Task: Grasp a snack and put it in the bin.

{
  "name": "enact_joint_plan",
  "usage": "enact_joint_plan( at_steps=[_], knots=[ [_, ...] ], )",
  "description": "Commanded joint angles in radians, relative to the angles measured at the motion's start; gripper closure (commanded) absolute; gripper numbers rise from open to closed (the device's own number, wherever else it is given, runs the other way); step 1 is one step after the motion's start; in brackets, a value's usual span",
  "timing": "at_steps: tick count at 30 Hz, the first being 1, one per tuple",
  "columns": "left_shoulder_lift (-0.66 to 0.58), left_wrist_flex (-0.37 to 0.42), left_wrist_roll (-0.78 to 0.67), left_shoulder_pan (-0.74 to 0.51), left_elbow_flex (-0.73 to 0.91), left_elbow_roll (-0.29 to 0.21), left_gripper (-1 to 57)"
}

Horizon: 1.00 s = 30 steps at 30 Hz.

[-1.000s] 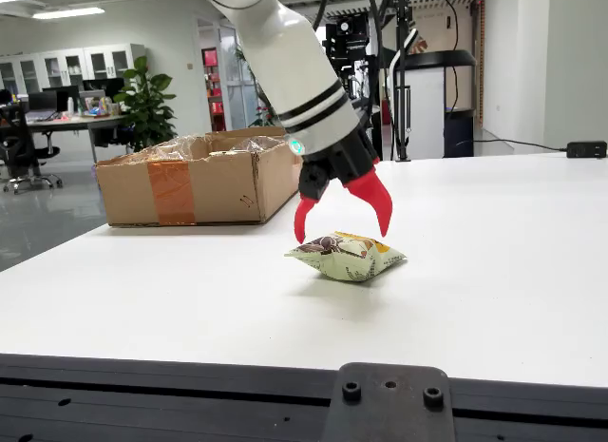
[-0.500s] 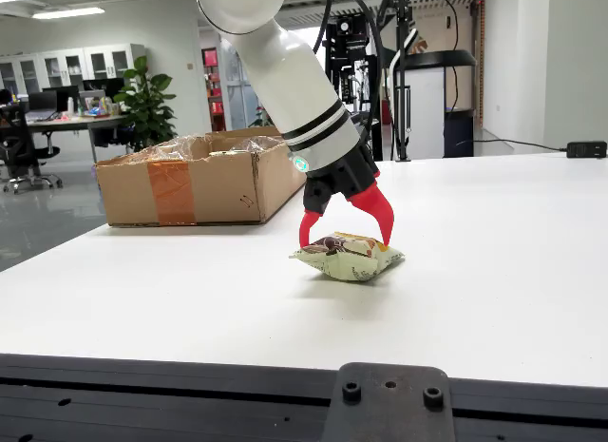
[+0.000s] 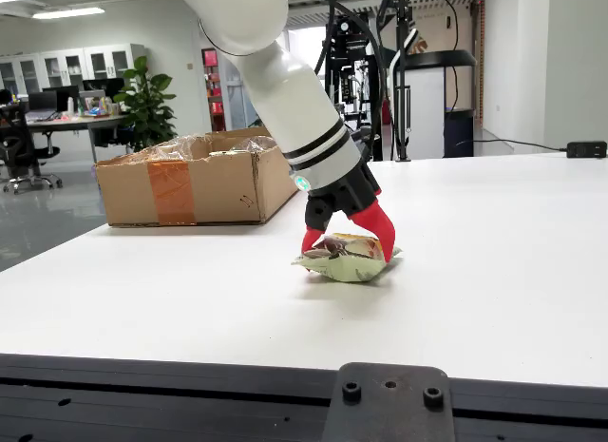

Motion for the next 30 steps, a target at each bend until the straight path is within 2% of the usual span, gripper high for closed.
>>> enact_joint_plan(
  at_steps=[1, 5, 12, 17, 27, 30],
  knots=[
    [0.004, -0.006, 0.000, -0.005, 0.000, -0.007, 7.8],
    [0.006, -0.005, 0.000, -0.007, 0.000, -0.023, 14.1],
    [0.007, 0.015, -0.009, 0.007, -0.006, -0.086, 27.9],
    [0.002, 0.028, -0.052, 0.013, -0.014, -0.104, 37.0],
    [-0.060, 0.070, -0.126, 0.034, -0.021, -0.102, 43.1],
    [-0.078, 0.085, -0.163, 0.041, -0.022, -0.085, 45.1]
  ],
)
